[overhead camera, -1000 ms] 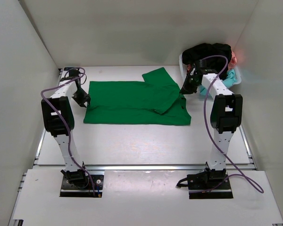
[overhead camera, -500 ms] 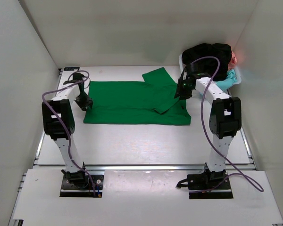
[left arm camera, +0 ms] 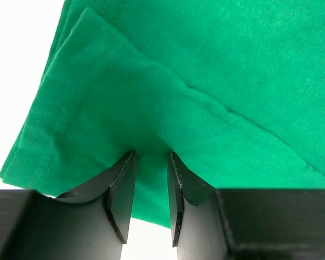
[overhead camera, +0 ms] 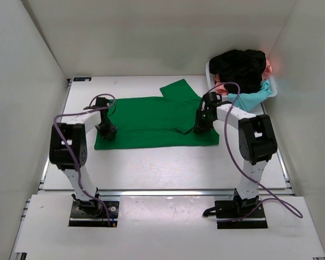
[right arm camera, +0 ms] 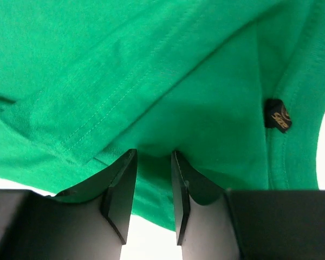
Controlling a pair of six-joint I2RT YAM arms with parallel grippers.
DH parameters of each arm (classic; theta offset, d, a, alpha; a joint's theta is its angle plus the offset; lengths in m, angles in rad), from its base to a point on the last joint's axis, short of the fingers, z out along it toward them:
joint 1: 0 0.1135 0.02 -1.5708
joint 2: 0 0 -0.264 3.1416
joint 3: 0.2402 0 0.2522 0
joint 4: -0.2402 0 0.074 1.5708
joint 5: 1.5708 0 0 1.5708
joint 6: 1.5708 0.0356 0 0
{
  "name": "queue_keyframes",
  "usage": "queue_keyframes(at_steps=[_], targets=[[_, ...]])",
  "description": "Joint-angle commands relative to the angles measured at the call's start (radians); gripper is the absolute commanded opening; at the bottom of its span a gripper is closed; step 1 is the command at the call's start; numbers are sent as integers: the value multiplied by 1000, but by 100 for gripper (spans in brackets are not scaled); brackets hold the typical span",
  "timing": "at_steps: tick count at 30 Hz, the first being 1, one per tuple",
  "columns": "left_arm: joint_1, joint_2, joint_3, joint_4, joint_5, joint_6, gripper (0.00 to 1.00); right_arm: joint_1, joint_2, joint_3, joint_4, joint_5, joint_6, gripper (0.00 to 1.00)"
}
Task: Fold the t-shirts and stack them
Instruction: Fold the flattened tshirt in 1/3 of the way, then grap the side of the flattened tshirt furthest away from the robot with both arms
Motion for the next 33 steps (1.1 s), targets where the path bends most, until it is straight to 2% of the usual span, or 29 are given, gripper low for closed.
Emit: queue_keyframes(at_steps=[1,9,13,16,20,24,30,31,33], targets=[[17,-88,-151,-65,3,4,41,13,-50,-119,-35,18,1,30],[6,-278,-328,-118,19,4,42,33,-201,-236,-185,-3,45,26],[0,-358,-347,-160,72,1,44,39,-270,-279,-253,-44,64,24],[17,-411,-327,-200,117,-14,44,35,-343,-244,-331,-48,61,24],[38,-453,-220,-233,146,-19,45,12,-397,-109,-402,-43,36,25],[69,-375,-65,-206,76,4,47,-27,-373,0,-286,-58,31,29],[107,-139,185,-116,-39,123,51,-39,-135,271,-158,-18,-19,34],[110,-104,219,-108,-58,143,56,-47,-97,331,-156,-21,-12,35],[135,-54,276,-77,-64,165,59,-56,-5,432,-167,-38,-21,38]])
